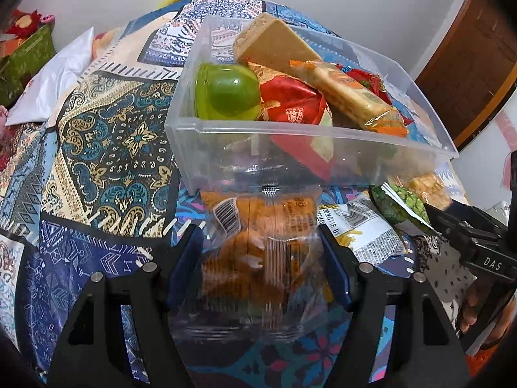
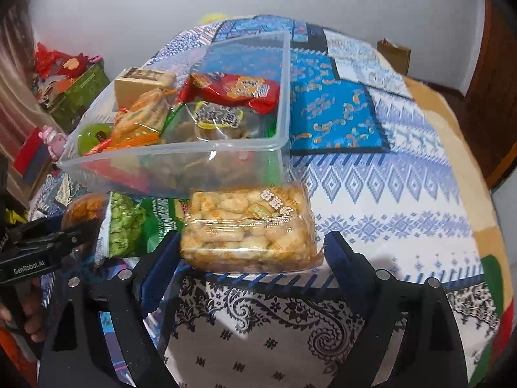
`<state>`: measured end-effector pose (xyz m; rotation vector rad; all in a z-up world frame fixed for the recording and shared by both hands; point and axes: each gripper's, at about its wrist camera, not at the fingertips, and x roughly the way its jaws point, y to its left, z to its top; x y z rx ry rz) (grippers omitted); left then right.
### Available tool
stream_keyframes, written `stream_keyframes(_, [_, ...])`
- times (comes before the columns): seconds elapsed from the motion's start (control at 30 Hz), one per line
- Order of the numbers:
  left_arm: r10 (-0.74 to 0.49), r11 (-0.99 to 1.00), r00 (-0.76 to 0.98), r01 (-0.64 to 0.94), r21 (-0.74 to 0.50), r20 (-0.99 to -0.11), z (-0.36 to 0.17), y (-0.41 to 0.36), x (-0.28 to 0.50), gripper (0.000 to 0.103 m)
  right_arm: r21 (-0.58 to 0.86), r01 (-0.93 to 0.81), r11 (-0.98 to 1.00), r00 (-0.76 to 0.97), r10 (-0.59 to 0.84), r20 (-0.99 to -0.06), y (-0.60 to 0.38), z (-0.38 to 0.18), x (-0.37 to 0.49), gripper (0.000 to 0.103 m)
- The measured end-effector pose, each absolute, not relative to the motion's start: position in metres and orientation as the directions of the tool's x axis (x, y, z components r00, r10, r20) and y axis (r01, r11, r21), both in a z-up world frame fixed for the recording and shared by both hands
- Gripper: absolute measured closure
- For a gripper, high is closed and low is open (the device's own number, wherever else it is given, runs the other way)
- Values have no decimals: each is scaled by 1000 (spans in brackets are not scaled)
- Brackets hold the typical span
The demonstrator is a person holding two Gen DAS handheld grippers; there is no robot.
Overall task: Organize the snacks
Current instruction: 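Grasp the baked snack bag with the left tool while the right tool grasps peanut crackers, then carry both clear snack packs into the box and open both tools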
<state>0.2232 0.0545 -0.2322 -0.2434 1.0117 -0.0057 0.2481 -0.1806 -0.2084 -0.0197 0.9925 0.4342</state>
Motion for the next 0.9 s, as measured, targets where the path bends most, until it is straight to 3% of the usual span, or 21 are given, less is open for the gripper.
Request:
stream_keyframes(0.17, [-106,977,547,-97,-189,-831,-232,55,222,38,182,-372,910,471,354,-808,-179,-210,249,17])
stream_keyframes(0.23, [-110,977,549,-93,-192,-828,-230,54,217,38,179,-380,907,473,357,-805,-177,-208,246,28])
stream_keyframes(0.9, [-102,975,699,-72,-211,-708,-148,60,180,38,149,-404,902,603,386,-698,-186,-148,211,29])
